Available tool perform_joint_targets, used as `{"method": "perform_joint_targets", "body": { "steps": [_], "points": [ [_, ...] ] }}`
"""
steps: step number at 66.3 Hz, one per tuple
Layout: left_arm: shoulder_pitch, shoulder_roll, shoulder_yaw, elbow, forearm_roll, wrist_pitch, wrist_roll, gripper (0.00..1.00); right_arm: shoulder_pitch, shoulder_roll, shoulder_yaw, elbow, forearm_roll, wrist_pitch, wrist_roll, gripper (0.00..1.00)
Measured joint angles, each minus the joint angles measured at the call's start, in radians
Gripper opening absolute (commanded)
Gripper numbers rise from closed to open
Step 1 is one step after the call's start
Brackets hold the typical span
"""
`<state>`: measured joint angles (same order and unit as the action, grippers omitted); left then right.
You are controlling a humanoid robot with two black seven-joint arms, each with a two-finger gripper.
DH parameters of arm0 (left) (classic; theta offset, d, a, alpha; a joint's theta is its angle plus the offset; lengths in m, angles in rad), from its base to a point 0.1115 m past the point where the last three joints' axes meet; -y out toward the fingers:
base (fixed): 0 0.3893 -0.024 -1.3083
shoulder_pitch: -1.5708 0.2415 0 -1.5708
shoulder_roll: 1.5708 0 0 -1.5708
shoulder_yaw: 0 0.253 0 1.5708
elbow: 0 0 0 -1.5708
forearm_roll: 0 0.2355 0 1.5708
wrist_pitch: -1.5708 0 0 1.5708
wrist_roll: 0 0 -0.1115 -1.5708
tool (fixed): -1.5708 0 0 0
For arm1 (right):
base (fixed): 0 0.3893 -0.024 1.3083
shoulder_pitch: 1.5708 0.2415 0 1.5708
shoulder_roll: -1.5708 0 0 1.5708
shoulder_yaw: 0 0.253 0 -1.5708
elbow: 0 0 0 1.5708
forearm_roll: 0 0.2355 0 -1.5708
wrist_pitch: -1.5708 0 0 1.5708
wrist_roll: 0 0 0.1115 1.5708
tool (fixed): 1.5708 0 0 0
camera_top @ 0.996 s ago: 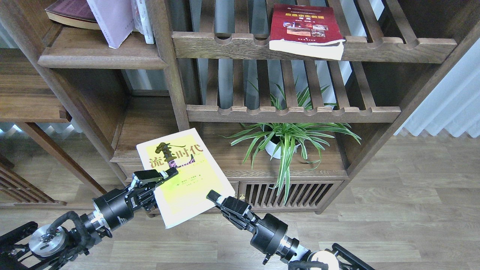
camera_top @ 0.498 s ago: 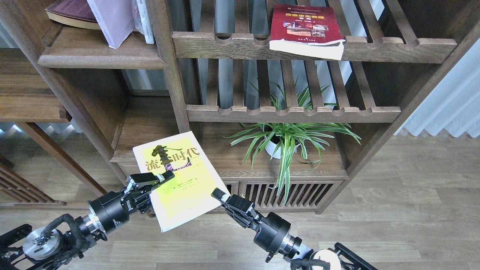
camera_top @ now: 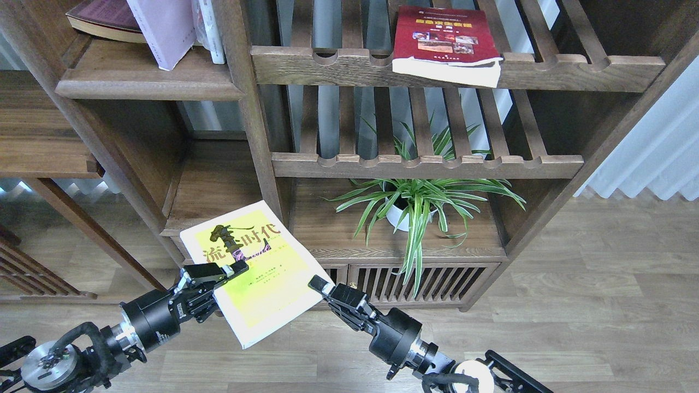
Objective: Organize books on shelf
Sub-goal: 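Grasp the yellow-green book with the left gripper from the right gripper, then lift the yellow-green book with the left gripper up toward the top shelf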
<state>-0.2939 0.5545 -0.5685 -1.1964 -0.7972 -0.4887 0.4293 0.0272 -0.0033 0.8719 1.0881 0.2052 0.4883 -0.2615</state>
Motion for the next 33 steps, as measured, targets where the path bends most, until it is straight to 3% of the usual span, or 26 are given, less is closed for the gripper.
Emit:
{"method": "perform_joint_targets", "body": {
  "steps": [18, 33],
  "points": [
    [0.005, 0.009, -0.014, 0.014, 0.043, 0.000, -0.027, 0.02, -0.012, 0.003, 0.087, -0.001, 0.012, 0.000, 0.006, 0.99],
    [0.040, 0.089, -0.061, 0.050, 0.240, 0.000, -0.119, 0.02, -0.026, 0.003, 0.114, -0.002, 0.017, 0.000, 0.016, 0.99]
  ]
}}
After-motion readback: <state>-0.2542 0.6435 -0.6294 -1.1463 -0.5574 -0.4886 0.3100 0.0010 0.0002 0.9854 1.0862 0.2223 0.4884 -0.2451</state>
